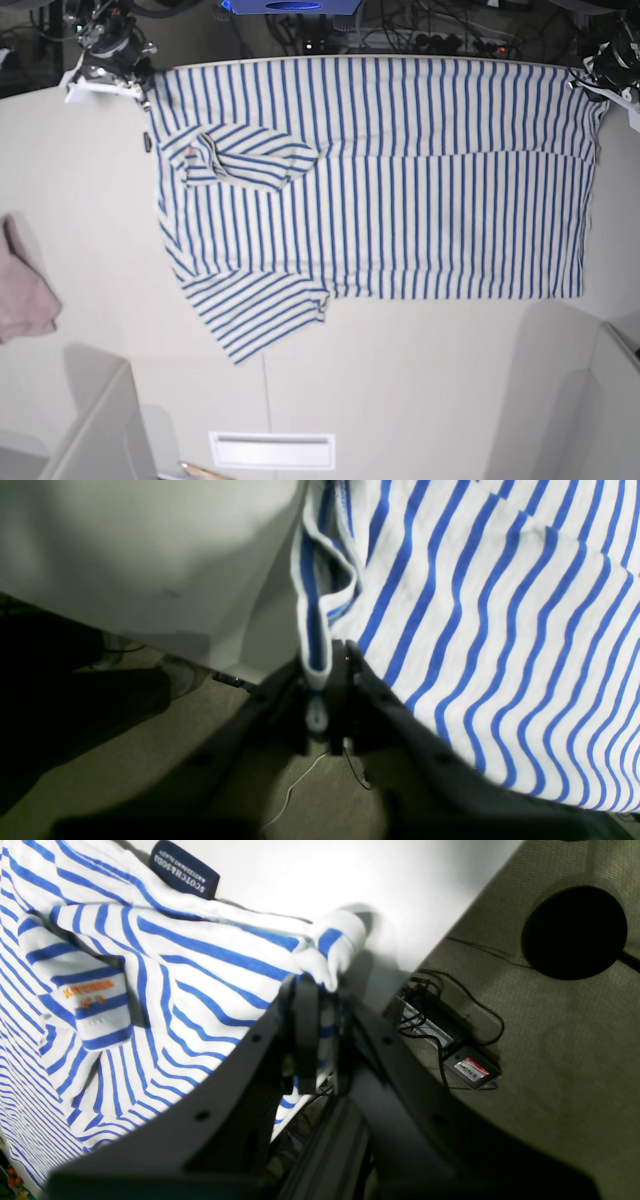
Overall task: Fold the T-shirt properly
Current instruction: 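Pull the shirt further toward the robot base with both grippers, then release the edge and move the right gripper to the hem corner by the sleeve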
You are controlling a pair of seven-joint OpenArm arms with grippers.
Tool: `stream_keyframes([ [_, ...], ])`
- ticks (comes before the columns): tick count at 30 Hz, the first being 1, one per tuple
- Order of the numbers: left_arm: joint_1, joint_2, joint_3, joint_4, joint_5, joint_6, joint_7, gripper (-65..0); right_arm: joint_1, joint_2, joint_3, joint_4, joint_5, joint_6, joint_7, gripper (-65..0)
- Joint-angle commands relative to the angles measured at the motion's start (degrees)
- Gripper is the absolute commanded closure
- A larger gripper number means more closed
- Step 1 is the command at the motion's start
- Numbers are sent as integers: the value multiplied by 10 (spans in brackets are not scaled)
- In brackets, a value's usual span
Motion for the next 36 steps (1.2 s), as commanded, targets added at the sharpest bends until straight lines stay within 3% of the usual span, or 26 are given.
stream_keyframes([
  [1, 7, -10, -8, 7, 0, 1, -8, -150, -4, 4, 2, 10, -2, -2, 8, 0],
  [2, 8, -10, -8, 7, 0, 1, -8, -225, -5, 4, 2, 10, -2, -2, 8, -32],
  [6, 13, -4, -38, 9, 0, 1, -8, -472, -13, 4, 2, 15, -3, -2, 12, -279],
  [8, 11, 4, -67, 9, 0, 1, -8, -532, -16, 4, 8, 16, -3, -2, 13, -305],
  [16, -21, 5, -153, 12, -1, 1, -7, -556, 13, 7, 73, 37, -3, 10, 11, -308],
  [20, -70, 1, -168, 16, 0, 1, -5, -555, 68, 39, 69, 34, -3, 51, 8, -300],
  [23, -106, -21, -140, 23, 0, 1, -5, -551, 120, 63, 38, 9, -3, 54, 8, -300],
  [25, -128, -33, -111, 23, 0, 1, -7, -499, 157, 84, 8, -14, -3, 54, 8, -300],
  [26, -142, -40, -95, 23, 0, 1, -7, -439, 175, 92, -8, -27, -3, 54, 8, -300],
  [31, -200, -45, -54, 18, 0, 3, -5, -41, 281, 111, -66, -108, -3, 54, 8, -300],
  [32, -210, -45, -54, 18, 0, 3, -5, 0, 306, 118, -79, -133, -3, 55, 8, -300],
  [36, -245, -55, -35, -10, 4, 3, -4, 0, 421, 138, -137, -254, -3, 56, 13, -300],
])
